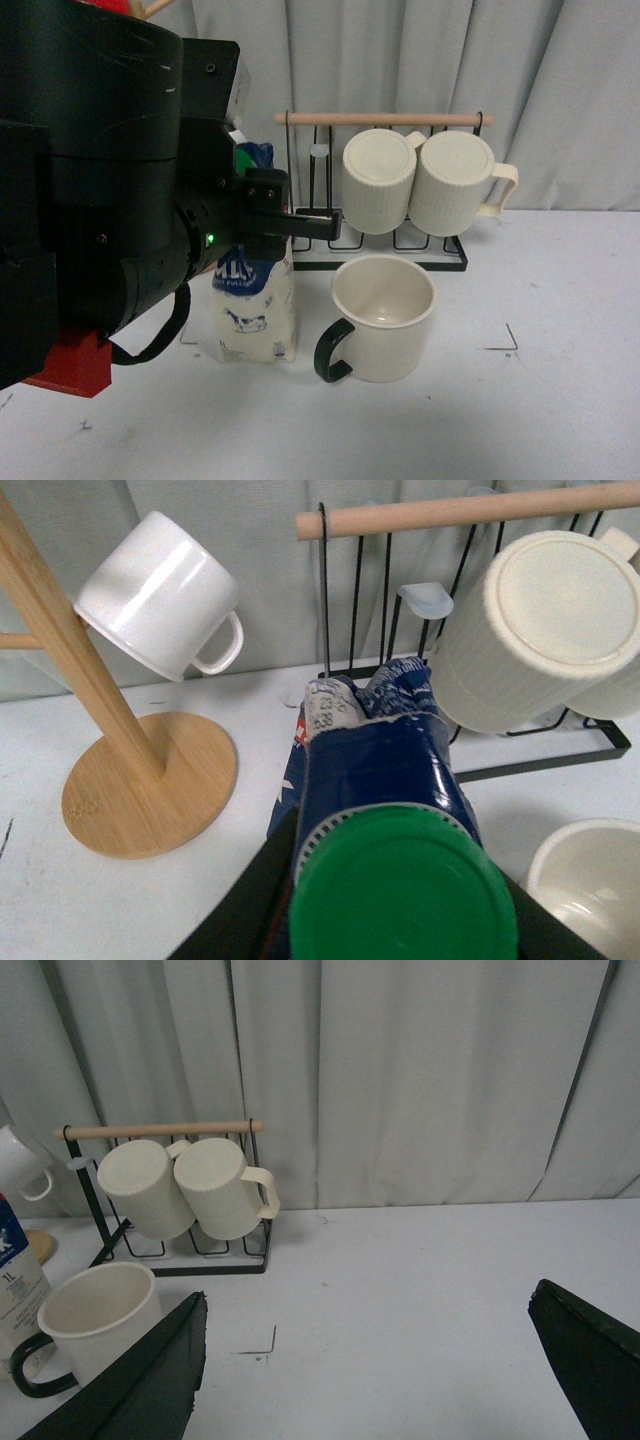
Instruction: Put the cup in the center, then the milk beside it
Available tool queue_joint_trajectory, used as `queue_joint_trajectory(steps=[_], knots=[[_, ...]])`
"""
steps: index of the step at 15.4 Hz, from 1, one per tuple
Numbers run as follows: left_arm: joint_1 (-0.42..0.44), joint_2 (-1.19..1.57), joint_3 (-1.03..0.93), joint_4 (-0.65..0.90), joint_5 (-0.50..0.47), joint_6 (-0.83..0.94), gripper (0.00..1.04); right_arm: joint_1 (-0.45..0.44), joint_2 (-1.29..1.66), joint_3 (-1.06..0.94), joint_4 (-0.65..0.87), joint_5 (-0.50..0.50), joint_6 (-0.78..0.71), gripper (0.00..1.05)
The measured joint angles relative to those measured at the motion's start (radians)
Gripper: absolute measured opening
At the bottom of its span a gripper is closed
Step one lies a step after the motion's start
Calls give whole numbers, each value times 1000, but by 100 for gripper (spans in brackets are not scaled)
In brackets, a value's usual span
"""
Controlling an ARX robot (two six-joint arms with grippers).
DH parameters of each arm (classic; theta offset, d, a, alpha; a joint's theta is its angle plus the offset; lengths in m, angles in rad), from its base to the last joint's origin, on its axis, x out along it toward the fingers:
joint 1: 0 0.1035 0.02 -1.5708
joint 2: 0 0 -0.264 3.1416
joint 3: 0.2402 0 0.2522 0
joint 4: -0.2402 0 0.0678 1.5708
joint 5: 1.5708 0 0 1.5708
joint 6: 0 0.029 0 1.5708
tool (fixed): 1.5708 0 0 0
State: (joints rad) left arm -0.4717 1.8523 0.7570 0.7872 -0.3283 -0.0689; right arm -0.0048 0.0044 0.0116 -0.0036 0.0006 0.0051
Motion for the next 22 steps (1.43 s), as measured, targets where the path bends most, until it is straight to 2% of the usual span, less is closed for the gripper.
queue_joint_trajectory(steps=[2, 5, 6, 7, 8, 9, 12, 13, 16, 17, 22], knots=[[-8, -63, -58, 25, 63, 38, 57, 0, 0, 0, 0, 0, 0, 98], [12, -363, -308, 52, 225, 81, 91, 0, 0, 0, 0, 0, 0, 98], [17, -434, -355, 59, 223, 81, 100, 0, 0, 0, 0, 0, 0, 98], [9, -387, -384, 263, 89, 76, 91, 0, 0, 0, 1, 0, 0, 98], [35, -382, -457, 346, -29, 76, 78, 0, 0, 0, 0, 0, 0, 98], [86, -441, -537, 340, -48, 76, 66, -1, 0, 0, -2, 1, 0, 98], [137, -536, -572, 325, -21, 75, 51, -1, 0, 0, -1, 1, 0, 98], [174, -621, -604, 293, 25, 74, 36, -1, 0, 0, 0, 0, 0, 98], [244, -756, -674, 192, 98, 74, 7, -1, 0, 0, 0, 0, 0, 98], [262, -806, -685, 163, 118, 69, 2, -1, 0, 0, 0, 0, 0, 98], [353, -1080, -735, -50, 209, 71, 2, -1, 0, 0, 0, 0, 0, 98]])
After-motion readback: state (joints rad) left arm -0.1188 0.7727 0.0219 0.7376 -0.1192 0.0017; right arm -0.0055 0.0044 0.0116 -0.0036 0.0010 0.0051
